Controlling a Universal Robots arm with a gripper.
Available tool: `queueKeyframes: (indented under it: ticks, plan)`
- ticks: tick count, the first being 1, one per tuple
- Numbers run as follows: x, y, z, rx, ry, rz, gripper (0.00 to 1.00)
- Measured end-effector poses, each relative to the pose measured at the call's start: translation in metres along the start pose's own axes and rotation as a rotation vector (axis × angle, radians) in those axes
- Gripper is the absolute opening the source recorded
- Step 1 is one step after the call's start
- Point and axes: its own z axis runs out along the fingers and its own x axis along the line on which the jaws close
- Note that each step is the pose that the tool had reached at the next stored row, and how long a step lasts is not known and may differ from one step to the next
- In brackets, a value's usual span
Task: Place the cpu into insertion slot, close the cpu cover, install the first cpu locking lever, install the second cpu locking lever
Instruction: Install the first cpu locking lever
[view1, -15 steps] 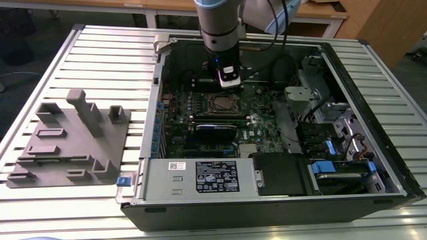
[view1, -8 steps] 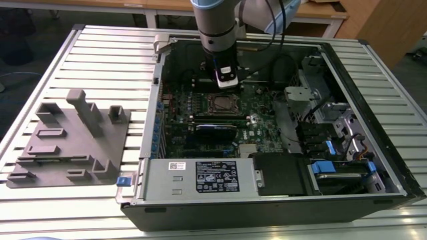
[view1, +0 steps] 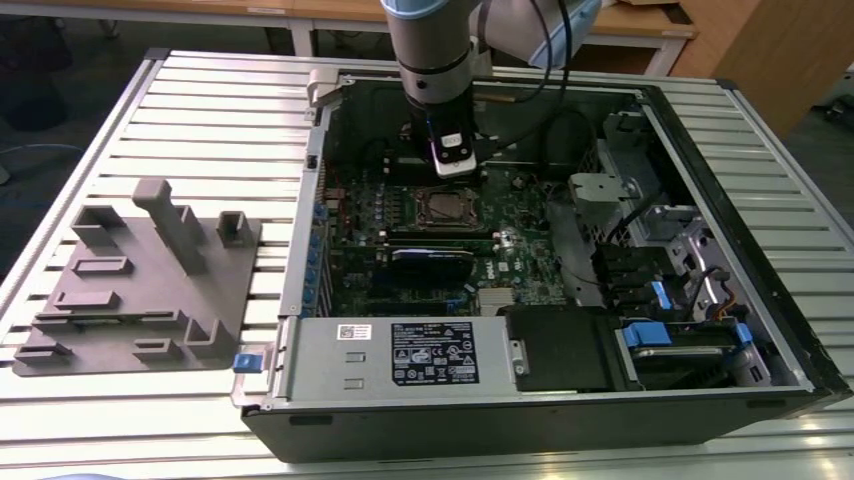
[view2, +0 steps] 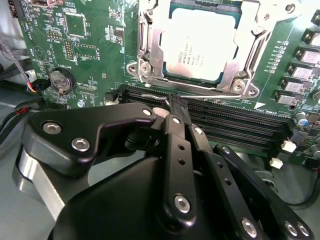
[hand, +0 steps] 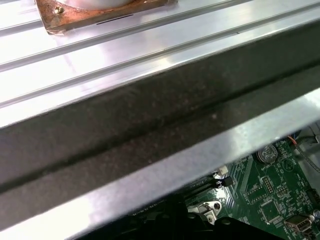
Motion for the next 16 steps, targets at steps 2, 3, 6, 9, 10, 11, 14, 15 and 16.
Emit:
queueKeyframes:
  ticks: [2, 3, 6, 9, 10, 11, 14, 15, 16]
  plan:
    - [0.0000, 0.0000, 0.0000, 0.0002, 0.0000, 0.000, 0.11]
    - [-0.0001, 0.0000, 0.0000, 0.0002, 0.0000, 0.000, 0.11]
    - [-0.0001, 0.0000, 0.0000, 0.0004, -0.0001, 0.000, 0.11]
    - [-0.0005, -0.0010, -0.0001, 0.0024, -0.0008, -0.001, 0.11]
    - [-0.0005, -0.0011, 0.0000, 0.0041, -0.0016, -0.001, 0.11]
    - [-0.0006, -0.0012, 0.0001, 0.0064, -0.0025, -0.002, 0.11]
    - [-0.0007, -0.0017, 0.0004, 0.0130, -0.0053, -0.003, 0.11]
    - [-0.0007, -0.0018, 0.0005, 0.0157, -0.0065, -0.004, 0.11]
    - [-0.0006, -0.0018, 0.0006, 0.0192, -0.0080, -0.005, 0.11]
